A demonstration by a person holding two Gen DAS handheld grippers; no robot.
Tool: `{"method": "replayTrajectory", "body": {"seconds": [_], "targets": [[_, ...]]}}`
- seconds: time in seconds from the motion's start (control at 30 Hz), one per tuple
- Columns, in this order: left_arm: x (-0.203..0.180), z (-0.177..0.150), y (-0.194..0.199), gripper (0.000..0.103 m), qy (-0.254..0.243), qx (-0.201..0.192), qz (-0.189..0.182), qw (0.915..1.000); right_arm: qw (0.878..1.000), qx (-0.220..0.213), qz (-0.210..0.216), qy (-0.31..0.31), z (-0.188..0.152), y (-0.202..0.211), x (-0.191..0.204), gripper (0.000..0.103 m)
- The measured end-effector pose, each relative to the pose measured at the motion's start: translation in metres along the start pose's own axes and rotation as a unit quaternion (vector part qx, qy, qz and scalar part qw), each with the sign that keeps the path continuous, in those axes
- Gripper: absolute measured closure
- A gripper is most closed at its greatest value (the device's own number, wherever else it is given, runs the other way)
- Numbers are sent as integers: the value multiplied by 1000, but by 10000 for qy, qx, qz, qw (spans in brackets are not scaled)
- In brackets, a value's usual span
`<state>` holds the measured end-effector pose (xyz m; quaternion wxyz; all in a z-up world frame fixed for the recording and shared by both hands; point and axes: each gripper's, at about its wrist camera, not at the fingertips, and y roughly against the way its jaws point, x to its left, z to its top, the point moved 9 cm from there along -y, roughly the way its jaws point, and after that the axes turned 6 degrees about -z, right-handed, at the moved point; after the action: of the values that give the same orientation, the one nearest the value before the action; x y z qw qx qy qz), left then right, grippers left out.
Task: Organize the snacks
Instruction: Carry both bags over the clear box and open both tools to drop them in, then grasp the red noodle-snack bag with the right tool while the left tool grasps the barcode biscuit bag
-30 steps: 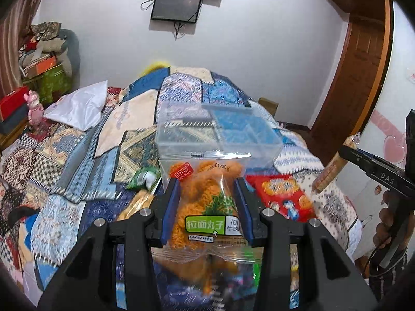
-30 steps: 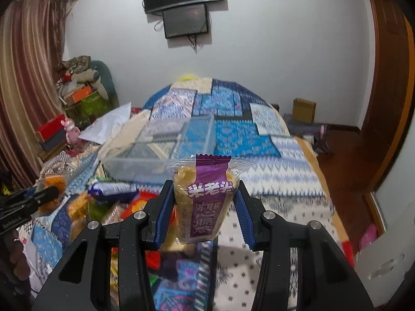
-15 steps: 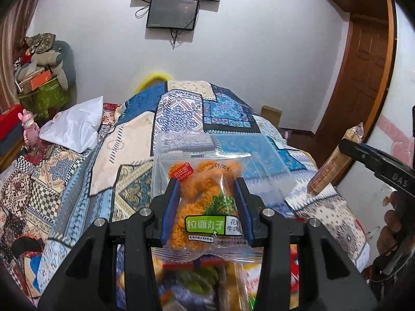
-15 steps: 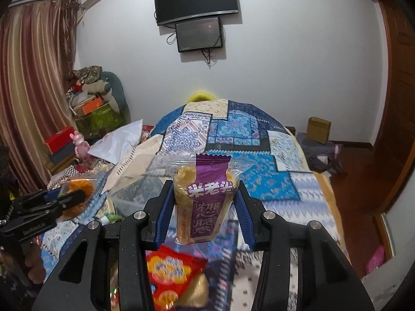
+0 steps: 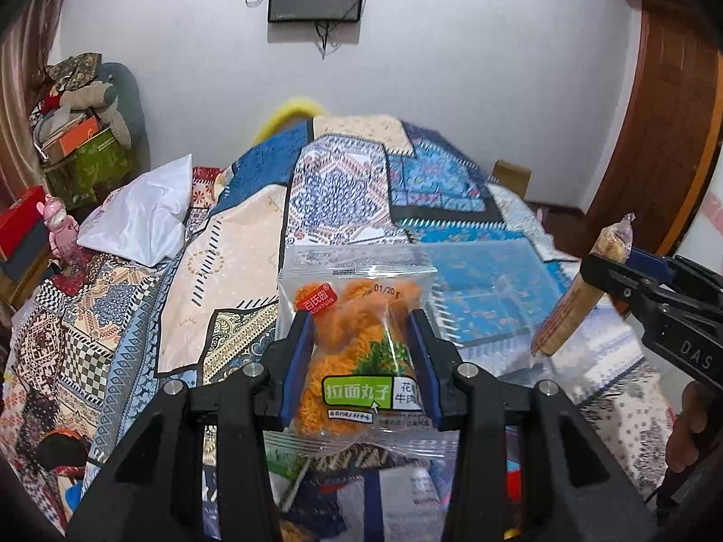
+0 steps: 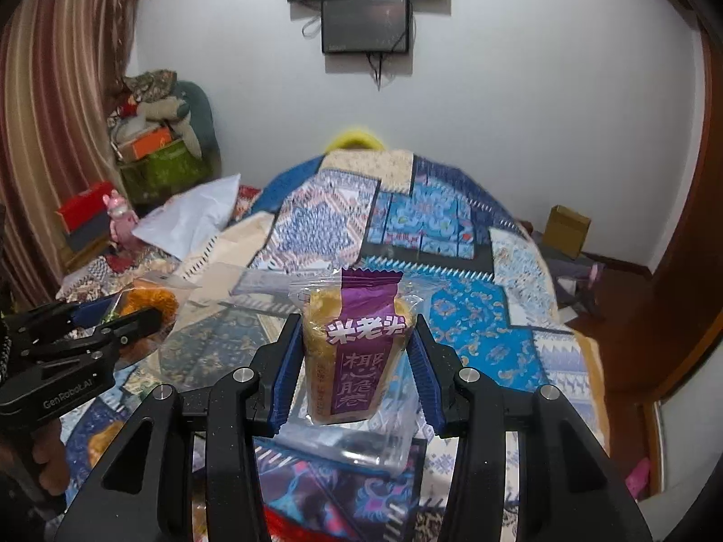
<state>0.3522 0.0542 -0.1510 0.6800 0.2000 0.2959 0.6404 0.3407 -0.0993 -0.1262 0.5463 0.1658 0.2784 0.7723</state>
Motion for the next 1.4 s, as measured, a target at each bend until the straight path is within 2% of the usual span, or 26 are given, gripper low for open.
{"method": "replayTrajectory", "body": {"seconds": [0.13,0.27,0.33,0.4,0.43,0.47,0.77,0.97,1.4], "targets": [[0,1,-21,61,-209,142,192,9995,9994,324,54,140,-4,-24,4,61],[3,1,-34,60,-212,221,335,9990,9979,519,52,376,-11,-40,13,61],[4,1,-38,55,-225,276,390,9986,9971,622,22,442,-15,-45,14,58],[3,1,-38,43,-243,279,376,9986,9958,718,-196,524,-19,-50,12,43],[2,1,-35,36,-238,231,328,9989,9958,667,-270,558,-18,-49,12,30],[1,1,-32,34,-243,215,278,9991,9963,562,-302,577,-18,-45,11,24],[-9,-9,19,33,-233,63,21,9997,9991,303,144,261,-16,4,10,24],[-10,-30,57,28,-232,73,-92,9997,9992,194,283,187,-28,39,14,24],[8,-119,100,27,-108,423,110,9990,9974,517,481,-120,-87,70,17,24]]}}
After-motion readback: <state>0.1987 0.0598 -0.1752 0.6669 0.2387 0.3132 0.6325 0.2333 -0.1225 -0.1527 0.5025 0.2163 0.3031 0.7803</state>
